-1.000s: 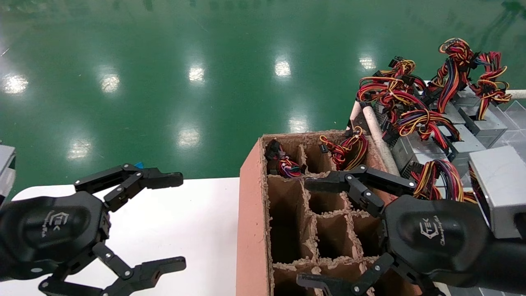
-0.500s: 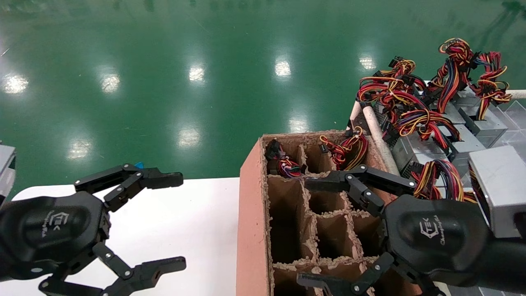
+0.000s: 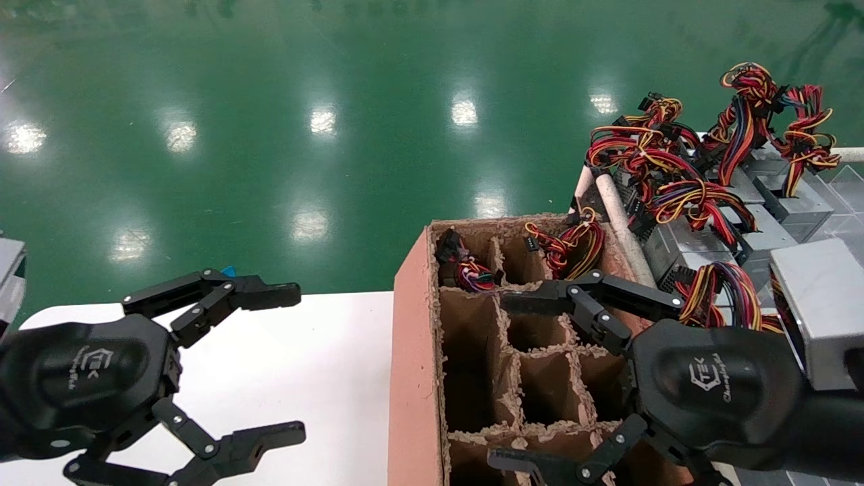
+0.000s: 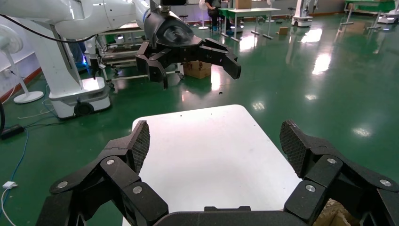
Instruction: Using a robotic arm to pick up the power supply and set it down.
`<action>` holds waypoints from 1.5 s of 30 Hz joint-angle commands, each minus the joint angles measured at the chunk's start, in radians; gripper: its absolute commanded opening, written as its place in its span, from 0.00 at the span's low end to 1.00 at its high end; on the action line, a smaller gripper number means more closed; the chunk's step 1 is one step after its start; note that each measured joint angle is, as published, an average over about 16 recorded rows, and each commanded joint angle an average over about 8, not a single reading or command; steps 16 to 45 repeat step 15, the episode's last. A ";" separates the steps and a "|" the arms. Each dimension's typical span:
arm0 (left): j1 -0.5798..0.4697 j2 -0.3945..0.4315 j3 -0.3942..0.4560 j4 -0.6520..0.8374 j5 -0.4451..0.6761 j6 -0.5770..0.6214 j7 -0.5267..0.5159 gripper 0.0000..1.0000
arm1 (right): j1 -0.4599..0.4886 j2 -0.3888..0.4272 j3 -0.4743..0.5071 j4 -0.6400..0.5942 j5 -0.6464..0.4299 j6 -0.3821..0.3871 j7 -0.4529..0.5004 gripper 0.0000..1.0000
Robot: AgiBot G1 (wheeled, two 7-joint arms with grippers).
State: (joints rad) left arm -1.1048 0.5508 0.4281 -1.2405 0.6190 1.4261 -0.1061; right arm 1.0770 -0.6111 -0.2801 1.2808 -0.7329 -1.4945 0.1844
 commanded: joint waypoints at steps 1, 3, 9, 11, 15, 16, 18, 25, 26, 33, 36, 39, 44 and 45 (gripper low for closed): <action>0.000 0.000 0.000 0.000 0.000 0.000 0.000 1.00 | 0.000 0.000 0.000 0.000 0.000 0.000 0.000 1.00; 0.000 0.000 0.000 0.000 0.000 0.000 0.000 1.00 | 0.000 0.000 0.000 0.000 0.000 0.000 0.000 1.00; 0.000 0.000 0.000 0.000 0.000 0.000 0.000 1.00 | 0.000 0.000 0.000 0.000 0.000 0.000 0.000 1.00; 0.000 0.000 0.000 0.000 0.000 0.000 0.000 1.00 | 0.000 0.000 0.000 0.000 0.000 0.000 0.000 1.00; 0.000 0.000 0.000 0.000 0.000 0.000 0.000 1.00 | 0.000 0.000 0.000 0.000 0.000 0.000 0.000 1.00; 0.000 0.000 0.000 0.000 0.000 0.000 0.000 1.00 | 0.000 0.000 0.000 0.000 0.000 0.000 0.000 1.00; 0.000 0.000 0.000 0.000 0.000 0.000 0.000 1.00 | 0.000 0.000 0.000 0.000 0.000 0.000 0.000 1.00; 0.000 0.000 0.000 0.000 0.000 0.000 0.000 1.00 | 0.000 0.000 0.000 0.000 0.000 0.000 0.000 1.00; 0.000 0.000 0.000 0.000 0.000 0.000 0.000 1.00 | 0.000 0.000 0.000 0.000 0.000 0.000 0.000 1.00; 0.000 0.000 0.000 0.000 0.000 0.000 0.000 1.00 | 0.000 0.000 0.000 0.000 0.000 0.000 0.000 1.00; 0.000 0.000 0.000 0.000 0.000 0.000 0.000 1.00 | 0.000 0.000 0.000 0.000 0.000 0.000 0.000 1.00; 0.000 0.000 0.000 0.000 0.000 0.000 0.000 1.00 | 0.000 0.000 0.000 0.000 0.000 0.000 0.000 1.00; 0.000 0.000 0.000 0.000 0.000 0.000 0.000 1.00 | 0.000 0.000 0.000 0.000 0.000 0.000 0.000 1.00; 0.000 0.000 0.000 0.000 0.000 0.000 0.000 1.00 | 0.000 0.000 0.000 0.000 0.000 0.000 0.000 1.00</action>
